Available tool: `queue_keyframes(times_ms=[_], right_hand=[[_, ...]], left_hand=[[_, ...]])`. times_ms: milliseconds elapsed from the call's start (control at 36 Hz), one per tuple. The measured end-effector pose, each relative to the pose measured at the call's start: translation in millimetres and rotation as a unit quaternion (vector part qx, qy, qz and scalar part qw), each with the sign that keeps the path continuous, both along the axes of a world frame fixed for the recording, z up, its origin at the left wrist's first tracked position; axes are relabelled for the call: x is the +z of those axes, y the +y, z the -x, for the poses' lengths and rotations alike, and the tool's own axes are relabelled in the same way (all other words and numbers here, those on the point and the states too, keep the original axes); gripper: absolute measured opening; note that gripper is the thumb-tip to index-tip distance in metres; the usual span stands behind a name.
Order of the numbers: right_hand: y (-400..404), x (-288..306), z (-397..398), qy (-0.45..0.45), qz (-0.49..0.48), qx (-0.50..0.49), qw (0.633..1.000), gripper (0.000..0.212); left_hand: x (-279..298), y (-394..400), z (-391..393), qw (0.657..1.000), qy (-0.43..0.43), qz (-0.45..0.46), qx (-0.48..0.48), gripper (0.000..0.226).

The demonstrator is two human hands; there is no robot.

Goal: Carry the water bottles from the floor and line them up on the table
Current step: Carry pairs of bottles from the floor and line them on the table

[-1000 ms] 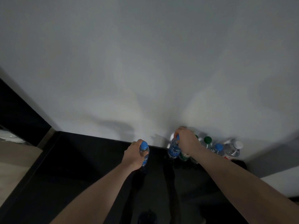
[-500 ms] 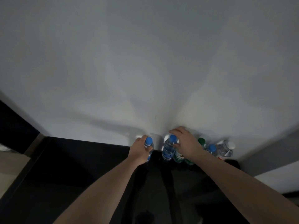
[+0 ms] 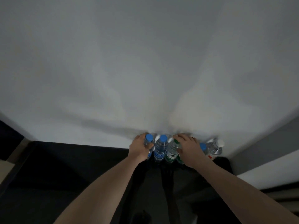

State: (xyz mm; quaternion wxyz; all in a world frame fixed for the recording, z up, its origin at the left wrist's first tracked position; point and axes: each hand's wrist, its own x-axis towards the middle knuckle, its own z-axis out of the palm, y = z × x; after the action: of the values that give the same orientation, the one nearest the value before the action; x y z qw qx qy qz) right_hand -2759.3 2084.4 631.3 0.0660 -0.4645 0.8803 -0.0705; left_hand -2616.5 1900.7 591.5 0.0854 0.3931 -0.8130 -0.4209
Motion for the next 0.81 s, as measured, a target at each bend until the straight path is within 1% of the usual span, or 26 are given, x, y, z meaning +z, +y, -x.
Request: queue_keyframes(times_ms=[83,222,306,417,556,611,694,750,806], right_hand=[[0,0,0,0.006,0.006,0.006,1.000,0.061],[-3,3,-1,0.004,0.006,-0.001,1.000,0.061],[0,3,-3,0.012,0.019,0.005,1.000,0.066],[8,4,-5,0.005,0.038,-0.005,0.999,0.069],[18,7,-1,0.001,0.028,-0.016,0.999,0.071],[21,9,1,0.000,0.026,-0.018,0.999,0.071],[26,10,0,-0.004,0.039,-0.015,0.999,0.071],[30,10,-1,-0.010,0.047,-0.016,0.999,0.071],[32,10,-3,-0.014,0.051,-0.018,0.998,0.073]], left_hand=[[1,1,2,1.000,0.007,-0.007,0.002,0.040],[5,4,4,1.000,0.008,-0.028,-0.003,0.037],[8,5,2,0.999,0.008,-0.033,0.002,0.038],[16,-4,0,0.999,-0.012,-0.041,0.000,0.040],[25,-20,0,0.997,-0.059,-0.027,-0.033,0.055],[27,-20,-2,0.997,-0.056,-0.020,-0.044,0.050],[26,-18,-8,0.999,-0.022,-0.015,-0.040,0.030],[25,-17,-11,0.999,-0.008,-0.012,-0.037,0.027],[25,-16,-13,0.999,-0.007,-0.001,-0.036,0.031]])
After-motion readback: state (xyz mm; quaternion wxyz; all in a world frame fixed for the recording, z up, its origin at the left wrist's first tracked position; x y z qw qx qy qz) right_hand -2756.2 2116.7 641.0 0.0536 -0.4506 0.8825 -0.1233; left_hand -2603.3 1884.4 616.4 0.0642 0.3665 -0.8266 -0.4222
